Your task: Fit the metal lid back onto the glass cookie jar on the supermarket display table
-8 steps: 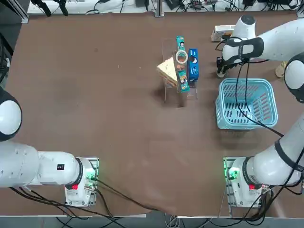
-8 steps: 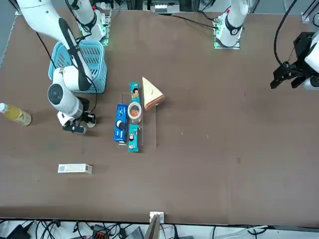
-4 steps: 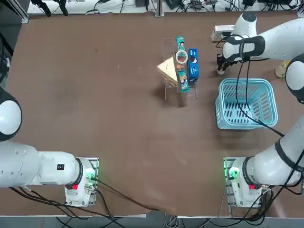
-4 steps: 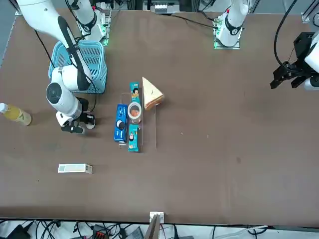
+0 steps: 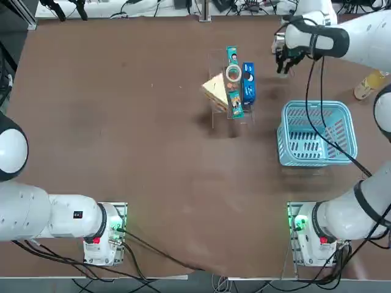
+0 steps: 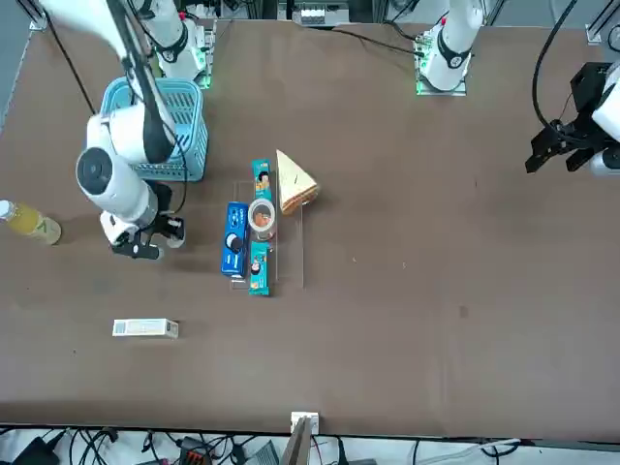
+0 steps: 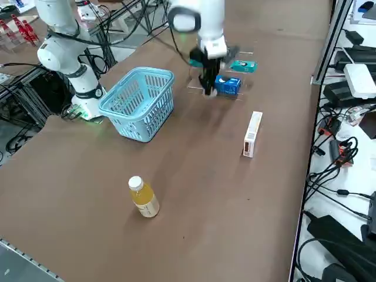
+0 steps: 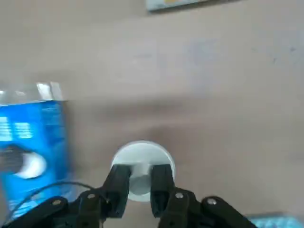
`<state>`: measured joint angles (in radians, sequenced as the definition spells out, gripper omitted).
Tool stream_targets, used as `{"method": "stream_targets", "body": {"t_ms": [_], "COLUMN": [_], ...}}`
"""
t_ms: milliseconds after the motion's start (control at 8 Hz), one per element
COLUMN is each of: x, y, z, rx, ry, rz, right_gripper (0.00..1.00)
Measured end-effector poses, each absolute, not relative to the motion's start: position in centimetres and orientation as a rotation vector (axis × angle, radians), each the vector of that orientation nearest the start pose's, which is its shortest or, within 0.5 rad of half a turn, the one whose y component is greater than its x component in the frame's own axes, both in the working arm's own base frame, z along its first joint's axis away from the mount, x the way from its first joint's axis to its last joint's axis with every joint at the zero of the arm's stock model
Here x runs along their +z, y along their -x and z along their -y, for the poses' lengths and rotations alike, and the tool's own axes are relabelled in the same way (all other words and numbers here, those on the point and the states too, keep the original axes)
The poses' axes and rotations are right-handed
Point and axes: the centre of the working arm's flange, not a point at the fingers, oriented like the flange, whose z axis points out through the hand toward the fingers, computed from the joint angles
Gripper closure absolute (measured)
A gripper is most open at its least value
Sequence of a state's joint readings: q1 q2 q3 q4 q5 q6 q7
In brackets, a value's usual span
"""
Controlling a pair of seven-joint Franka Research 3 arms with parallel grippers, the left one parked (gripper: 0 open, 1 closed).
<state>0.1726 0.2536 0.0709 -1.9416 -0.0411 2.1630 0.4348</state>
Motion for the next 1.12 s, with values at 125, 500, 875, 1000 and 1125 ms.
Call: {"method": "stream_targets", "body": {"t_ms": [125,500,875,1000,1125], "x": [37.9,41.2,42.0,41.8,41.5], "y": [-58.2,-55.9,-54.2,-53.8,-53.6], "z": [-17.8,-27.2,-33.0,-34.3,-35.3], "rx": [0.007,-0.057,-0.073,-0.068,-0.063], "ry": [3.142,3.086,3.063,3.065,3.066], "rz": [-0.355,-0.550,-0.579,-0.568,-0.566], "right_gripper": [0.72,0.72,0.72,0.72,0.72]}}
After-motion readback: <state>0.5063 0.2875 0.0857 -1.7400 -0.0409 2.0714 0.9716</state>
